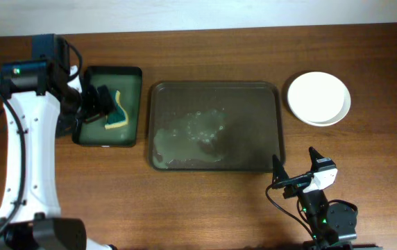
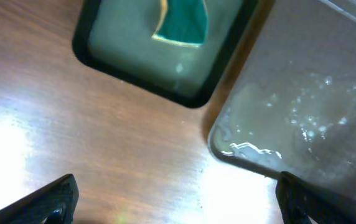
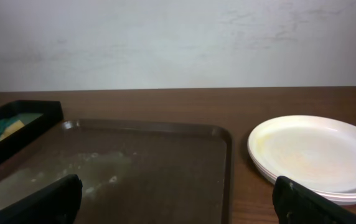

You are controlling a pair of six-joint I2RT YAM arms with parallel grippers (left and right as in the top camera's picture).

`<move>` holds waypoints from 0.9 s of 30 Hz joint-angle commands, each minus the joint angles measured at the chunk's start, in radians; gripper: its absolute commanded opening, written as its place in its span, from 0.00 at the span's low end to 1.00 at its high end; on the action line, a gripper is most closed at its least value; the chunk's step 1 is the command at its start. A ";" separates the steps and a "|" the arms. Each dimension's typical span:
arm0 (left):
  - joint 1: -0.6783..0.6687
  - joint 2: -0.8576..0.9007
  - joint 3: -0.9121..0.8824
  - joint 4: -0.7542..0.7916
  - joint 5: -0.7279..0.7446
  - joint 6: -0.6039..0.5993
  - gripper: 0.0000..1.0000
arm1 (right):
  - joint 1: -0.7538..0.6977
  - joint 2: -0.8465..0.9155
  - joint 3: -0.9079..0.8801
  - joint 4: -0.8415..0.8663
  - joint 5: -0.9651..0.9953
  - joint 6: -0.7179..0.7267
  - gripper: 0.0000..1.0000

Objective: Clean dirty plates on tray and stack at the side

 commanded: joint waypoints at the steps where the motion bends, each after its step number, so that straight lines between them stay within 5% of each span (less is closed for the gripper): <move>1: -0.028 -0.214 -0.155 0.084 -0.067 0.043 1.00 | -0.006 -0.010 -0.007 -0.006 0.016 0.000 0.98; 9: -0.032 -0.662 -0.681 0.497 -0.067 0.214 0.99 | -0.006 -0.009 -0.007 -0.006 0.016 0.000 0.98; 17: -0.032 -1.153 -1.246 0.983 0.032 0.244 1.00 | -0.006 -0.009 -0.007 -0.006 0.016 0.000 0.98; 27: -0.032 -1.438 -1.678 1.435 0.110 0.243 0.99 | -0.006 -0.009 -0.007 -0.006 0.016 0.000 0.98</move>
